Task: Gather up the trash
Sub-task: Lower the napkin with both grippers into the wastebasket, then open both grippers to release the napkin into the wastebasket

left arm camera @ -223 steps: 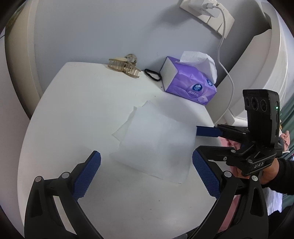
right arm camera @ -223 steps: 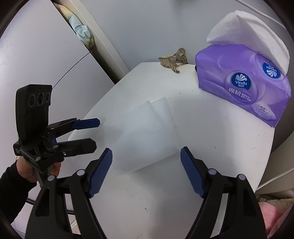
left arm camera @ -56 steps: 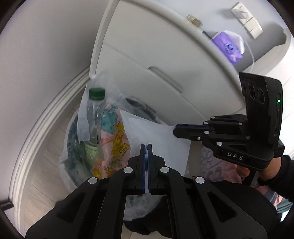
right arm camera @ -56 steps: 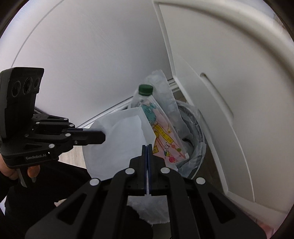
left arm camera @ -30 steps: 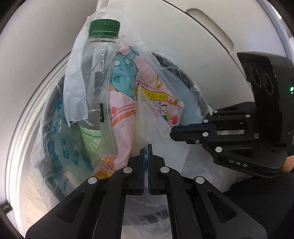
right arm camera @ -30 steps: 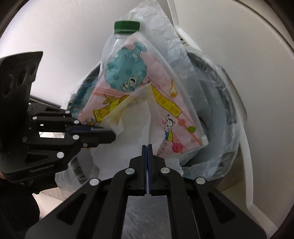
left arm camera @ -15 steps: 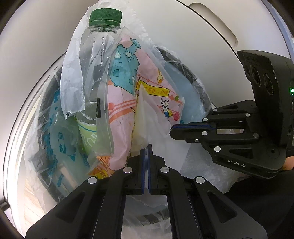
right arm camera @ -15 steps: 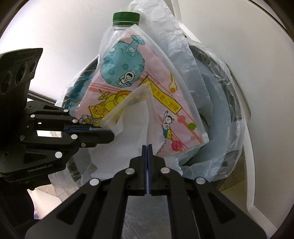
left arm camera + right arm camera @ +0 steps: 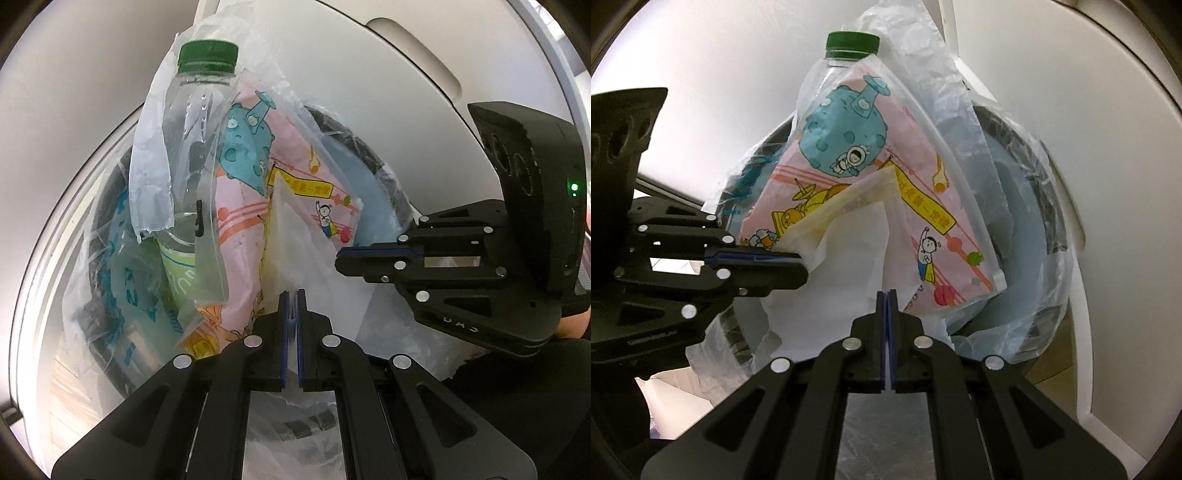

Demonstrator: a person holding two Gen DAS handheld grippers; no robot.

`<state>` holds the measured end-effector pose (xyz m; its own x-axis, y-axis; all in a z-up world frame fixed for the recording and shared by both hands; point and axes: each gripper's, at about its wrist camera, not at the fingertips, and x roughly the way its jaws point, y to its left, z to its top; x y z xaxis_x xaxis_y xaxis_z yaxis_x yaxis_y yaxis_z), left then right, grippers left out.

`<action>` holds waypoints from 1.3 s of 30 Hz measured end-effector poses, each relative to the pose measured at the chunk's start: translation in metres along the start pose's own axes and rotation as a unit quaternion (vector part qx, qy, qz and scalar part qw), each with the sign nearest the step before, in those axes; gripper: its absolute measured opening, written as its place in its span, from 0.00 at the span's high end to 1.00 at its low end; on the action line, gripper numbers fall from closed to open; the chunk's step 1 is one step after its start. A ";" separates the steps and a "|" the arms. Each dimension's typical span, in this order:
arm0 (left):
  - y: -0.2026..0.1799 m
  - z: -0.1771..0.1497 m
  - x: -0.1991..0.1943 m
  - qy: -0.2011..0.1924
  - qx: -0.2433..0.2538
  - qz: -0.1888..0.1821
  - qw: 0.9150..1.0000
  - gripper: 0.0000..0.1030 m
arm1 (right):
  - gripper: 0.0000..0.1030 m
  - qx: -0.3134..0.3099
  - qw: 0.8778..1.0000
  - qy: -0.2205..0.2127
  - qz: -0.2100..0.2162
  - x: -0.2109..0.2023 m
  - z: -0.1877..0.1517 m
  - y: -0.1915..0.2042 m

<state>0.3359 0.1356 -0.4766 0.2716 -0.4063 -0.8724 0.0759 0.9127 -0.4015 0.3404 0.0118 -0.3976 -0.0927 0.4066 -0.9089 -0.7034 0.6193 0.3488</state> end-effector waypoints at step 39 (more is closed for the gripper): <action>-0.026 -0.016 -0.090 -0.092 0.003 0.092 0.991 0.06 | 0.07 -0.070 0.989 -0.095 -0.087 -0.087 0.010 0.023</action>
<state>0.2945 0.1476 -0.3923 0.4523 -0.2180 -0.8648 0.0139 0.9713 -0.2376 0.3390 -0.0031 -0.3080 0.1633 0.4279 -0.8890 -0.7885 0.5982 0.1431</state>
